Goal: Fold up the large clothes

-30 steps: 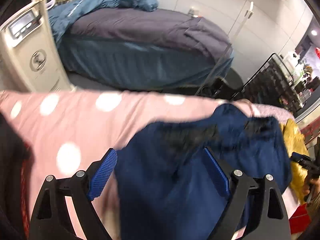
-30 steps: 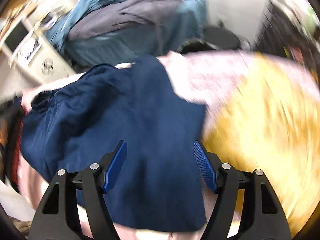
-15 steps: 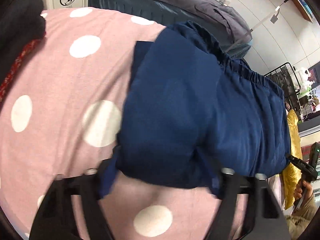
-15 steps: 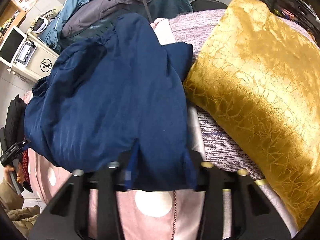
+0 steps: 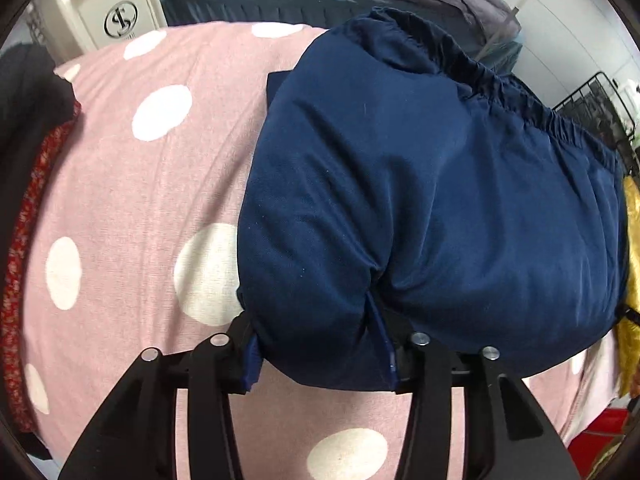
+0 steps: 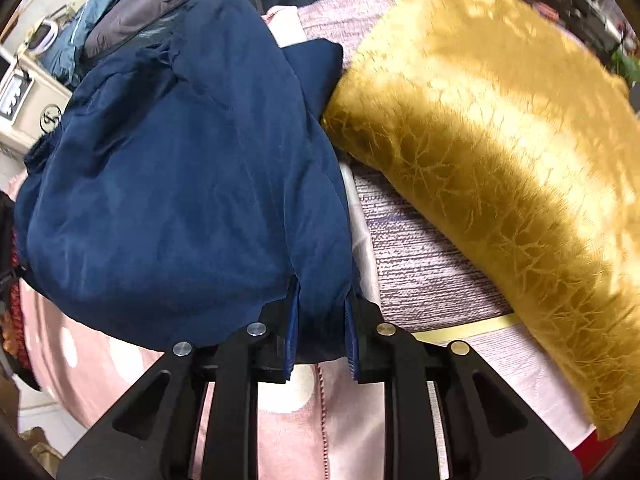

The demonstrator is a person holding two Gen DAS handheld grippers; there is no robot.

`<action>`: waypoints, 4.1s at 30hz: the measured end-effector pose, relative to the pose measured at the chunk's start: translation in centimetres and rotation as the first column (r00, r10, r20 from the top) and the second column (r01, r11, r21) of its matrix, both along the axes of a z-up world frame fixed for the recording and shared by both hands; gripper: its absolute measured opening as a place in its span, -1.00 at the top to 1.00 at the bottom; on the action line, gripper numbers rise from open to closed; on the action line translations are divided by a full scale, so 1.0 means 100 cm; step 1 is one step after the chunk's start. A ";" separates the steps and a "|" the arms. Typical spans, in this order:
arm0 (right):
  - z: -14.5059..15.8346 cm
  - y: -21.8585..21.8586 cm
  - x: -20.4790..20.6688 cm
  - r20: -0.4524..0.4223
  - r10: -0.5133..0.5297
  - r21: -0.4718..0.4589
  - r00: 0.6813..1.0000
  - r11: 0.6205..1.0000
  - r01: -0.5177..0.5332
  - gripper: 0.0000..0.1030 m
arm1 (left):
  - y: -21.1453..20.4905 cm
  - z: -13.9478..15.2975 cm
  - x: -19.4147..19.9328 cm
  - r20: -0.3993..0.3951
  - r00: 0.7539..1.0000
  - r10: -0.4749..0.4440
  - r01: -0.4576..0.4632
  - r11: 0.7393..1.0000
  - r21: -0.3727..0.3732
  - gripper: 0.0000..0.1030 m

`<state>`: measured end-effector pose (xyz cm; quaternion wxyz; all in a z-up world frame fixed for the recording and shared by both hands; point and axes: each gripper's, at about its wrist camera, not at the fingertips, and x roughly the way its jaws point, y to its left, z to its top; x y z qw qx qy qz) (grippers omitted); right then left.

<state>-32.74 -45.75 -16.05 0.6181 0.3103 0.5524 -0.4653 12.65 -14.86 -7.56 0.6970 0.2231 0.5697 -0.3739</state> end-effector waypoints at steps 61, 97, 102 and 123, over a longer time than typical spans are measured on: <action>-0.050 -0.070 0.022 0.398 -0.034 0.232 0.917 0.970 -0.065 -0.56 | 0.055 0.054 0.037 -0.222 0.932 0.288 -0.329 0.926 -0.183 -0.70; -0.049 -0.061 0.096 0.138 0.027 0.126 0.990 0.991 -0.045 0.05 | -0.061 -0.030 0.075 -0.366 0.927 0.086 -0.160 0.971 -0.177 0.05; -0.022 -0.034 0.120 0.075 0.158 0.021 0.985 0.987 -0.160 0.57 | -0.052 0.010 0.052 -0.283 0.957 0.065 -0.131 0.966 -0.224 0.48; 0.043 0.084 0.088 0.241 0.199 0.028 0.950 0.977 -0.211 0.69 | 0.070 0.084 -0.048 -0.225 0.963 0.145 -0.195 0.956 -0.221 0.57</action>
